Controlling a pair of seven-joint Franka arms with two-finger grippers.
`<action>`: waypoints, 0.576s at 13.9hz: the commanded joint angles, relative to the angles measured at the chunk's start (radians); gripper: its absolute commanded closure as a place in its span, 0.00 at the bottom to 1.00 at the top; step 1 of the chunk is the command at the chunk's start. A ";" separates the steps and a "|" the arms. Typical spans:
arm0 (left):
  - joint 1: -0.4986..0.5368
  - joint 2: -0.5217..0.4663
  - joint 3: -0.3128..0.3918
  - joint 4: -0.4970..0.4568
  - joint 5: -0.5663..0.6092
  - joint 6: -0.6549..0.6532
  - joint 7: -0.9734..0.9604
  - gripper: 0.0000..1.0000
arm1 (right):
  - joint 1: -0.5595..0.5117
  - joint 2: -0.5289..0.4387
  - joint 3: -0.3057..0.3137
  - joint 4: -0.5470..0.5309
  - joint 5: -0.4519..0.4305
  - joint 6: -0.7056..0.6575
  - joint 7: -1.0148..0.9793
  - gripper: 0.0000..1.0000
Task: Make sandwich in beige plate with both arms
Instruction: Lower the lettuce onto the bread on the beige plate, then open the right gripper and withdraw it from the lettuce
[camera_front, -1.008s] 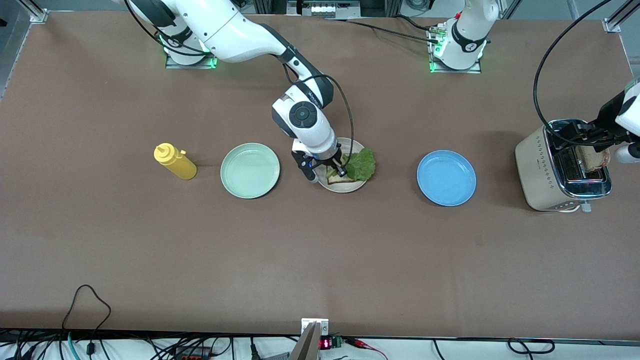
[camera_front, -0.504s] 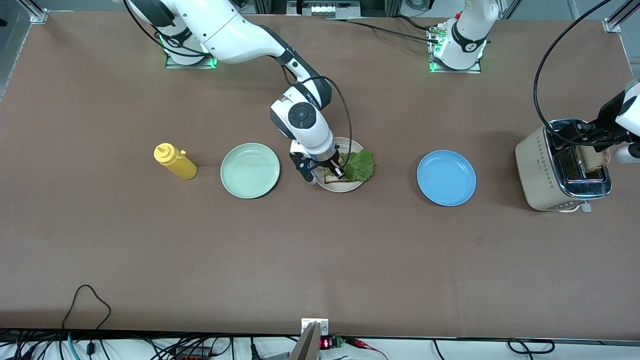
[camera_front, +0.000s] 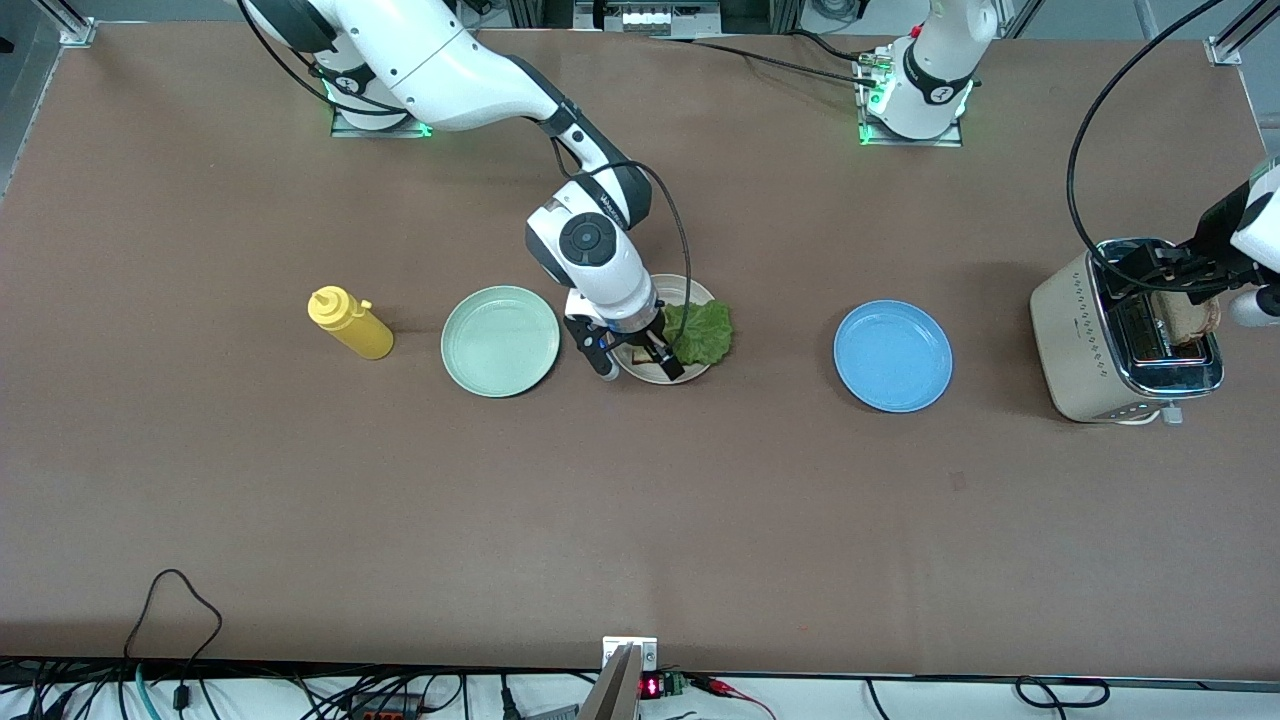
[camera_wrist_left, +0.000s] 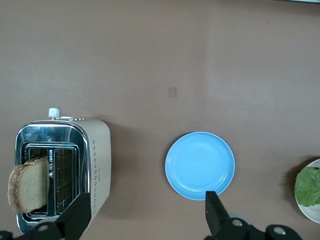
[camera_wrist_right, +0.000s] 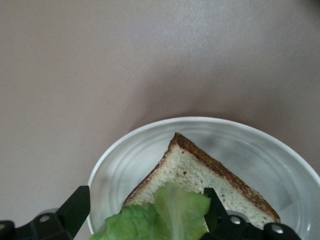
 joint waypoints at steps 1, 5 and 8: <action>0.008 -0.013 -0.007 -0.012 0.002 -0.001 0.018 0.00 | -0.010 -0.040 0.004 -0.046 -0.014 0.005 -0.001 0.00; 0.008 -0.015 -0.008 -0.012 0.003 -0.001 0.016 0.00 | -0.042 -0.122 0.004 -0.079 -0.003 -0.052 -0.002 0.00; 0.003 -0.015 -0.014 -0.012 0.003 -0.016 0.004 0.00 | -0.068 -0.199 0.006 -0.085 0.004 -0.154 -0.005 0.00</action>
